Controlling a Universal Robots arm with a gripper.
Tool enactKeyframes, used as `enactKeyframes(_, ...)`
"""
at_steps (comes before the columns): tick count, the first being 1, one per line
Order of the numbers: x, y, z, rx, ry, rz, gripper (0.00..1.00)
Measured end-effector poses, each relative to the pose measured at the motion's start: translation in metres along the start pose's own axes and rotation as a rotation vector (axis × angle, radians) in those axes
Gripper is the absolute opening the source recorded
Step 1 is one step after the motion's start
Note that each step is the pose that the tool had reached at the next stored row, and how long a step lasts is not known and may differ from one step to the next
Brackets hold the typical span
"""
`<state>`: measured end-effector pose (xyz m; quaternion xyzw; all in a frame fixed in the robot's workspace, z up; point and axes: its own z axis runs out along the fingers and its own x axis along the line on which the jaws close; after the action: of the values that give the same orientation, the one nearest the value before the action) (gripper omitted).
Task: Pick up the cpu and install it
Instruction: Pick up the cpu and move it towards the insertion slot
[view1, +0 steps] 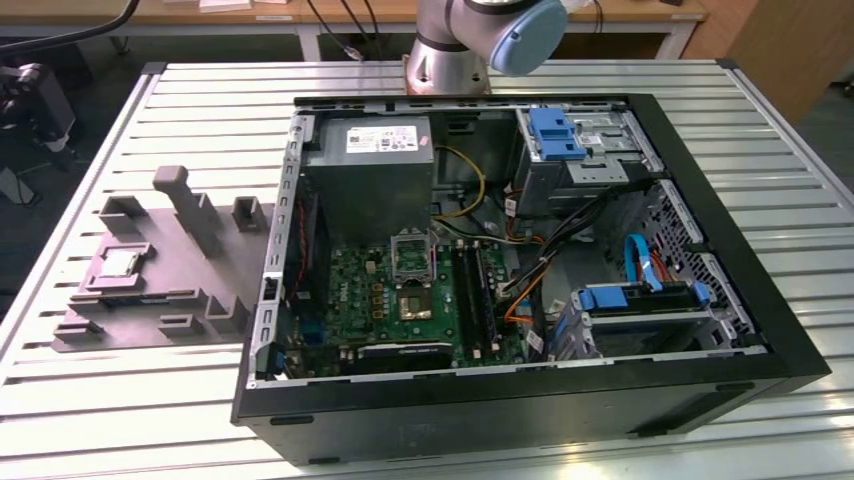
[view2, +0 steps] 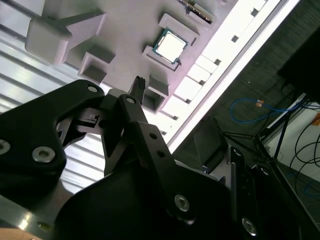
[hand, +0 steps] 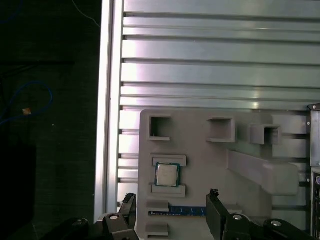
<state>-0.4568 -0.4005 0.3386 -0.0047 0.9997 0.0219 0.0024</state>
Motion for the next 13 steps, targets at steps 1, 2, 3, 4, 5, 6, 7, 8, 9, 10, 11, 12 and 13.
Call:
enactKeyframes(1,0.0000,0.0000,0.0007,0.0000,0.0001,0.000,0.66)
enactKeyframes(2,0.0000,-0.0001,0.0015,0.0000,0.0001,0.000,0.66)
enactKeyframes(3,0.0001,-0.0002,0.0024,0.0000,0.0000,0.000,0.66)
enactKeyframes(4,0.0001,-0.0004,0.0032,0.0000,0.0001,0.000,0.66)
enactKeyframes(5,0.0001,-0.0007,0.0041,0.0000,0.0001,0.000,0.66)
enactKeyframes(6,0.0001,-0.0009,0.0050,0.0000,0.0000,0.000,0.66)
enactKeyframes(7,0.0001,-0.0011,0.0059,0.0001,0.0001,0.000,0.66)
enactKeyframes(8,0.0001,-0.0011,0.0067,0.0000,0.0001,0.000,0.66)
enactKeyframes(9,0.0000,-0.0012,0.0072,0.0001,0.0002,0.000,0.66)
enactKeyframes(10,0.0001,-0.0012,0.0073,0.0002,0.0004,0.000,0.66)
enactKeyframes(11,0.0001,-0.0012,0.0074,0.0002,0.0005,0.000,0.66)
enactKeyframes(12,0.0001,-0.0012,0.0074,0.0002,0.0004,0.000,0.66)
enactKeyframes(13,0.0001,-0.0012,0.0076,0.0001,0.0001,0.000,0.66)
